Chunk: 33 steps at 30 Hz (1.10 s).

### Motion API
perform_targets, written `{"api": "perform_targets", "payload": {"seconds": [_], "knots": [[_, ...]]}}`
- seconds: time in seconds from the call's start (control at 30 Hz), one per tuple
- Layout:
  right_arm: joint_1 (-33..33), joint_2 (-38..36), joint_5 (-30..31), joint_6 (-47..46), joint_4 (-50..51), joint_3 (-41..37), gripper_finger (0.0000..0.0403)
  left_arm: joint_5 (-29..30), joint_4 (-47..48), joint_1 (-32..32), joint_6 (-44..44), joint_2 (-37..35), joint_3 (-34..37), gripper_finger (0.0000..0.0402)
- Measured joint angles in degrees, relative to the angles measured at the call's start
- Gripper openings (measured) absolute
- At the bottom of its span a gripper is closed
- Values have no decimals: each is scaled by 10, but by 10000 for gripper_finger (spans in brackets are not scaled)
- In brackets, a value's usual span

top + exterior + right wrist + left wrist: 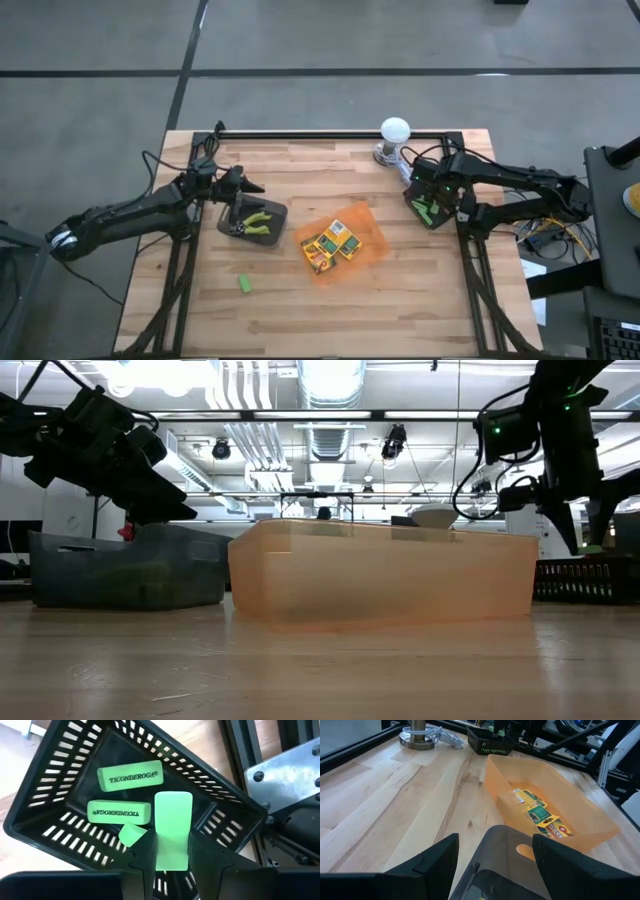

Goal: Pick & Place School Supplies
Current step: Put the right green eraser into the black basket, then put the green eraser into the black basket

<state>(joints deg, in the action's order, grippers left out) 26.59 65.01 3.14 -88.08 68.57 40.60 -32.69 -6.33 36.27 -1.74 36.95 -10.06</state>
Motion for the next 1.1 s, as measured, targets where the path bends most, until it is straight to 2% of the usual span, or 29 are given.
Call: {"api": "perform_targets", "payload": {"seconds": [0.3,0.43,0.63,0.7,1.1], "knots": [[0,0,-2,24,-34,-1,111,0,0,0,0,0,0,259],[7,0,-2,103,-46,-1,113,0,0,0,0,0,0,259],[11,0,-5,294,-88,-2,107,0,0,0,0,0,0,259],[11,0,-14,326,-95,-4,104,0,0,0,0,0,0,259],[11,7,-27,311,-143,-44,87,0,0,0,0,0,0,259]]}}
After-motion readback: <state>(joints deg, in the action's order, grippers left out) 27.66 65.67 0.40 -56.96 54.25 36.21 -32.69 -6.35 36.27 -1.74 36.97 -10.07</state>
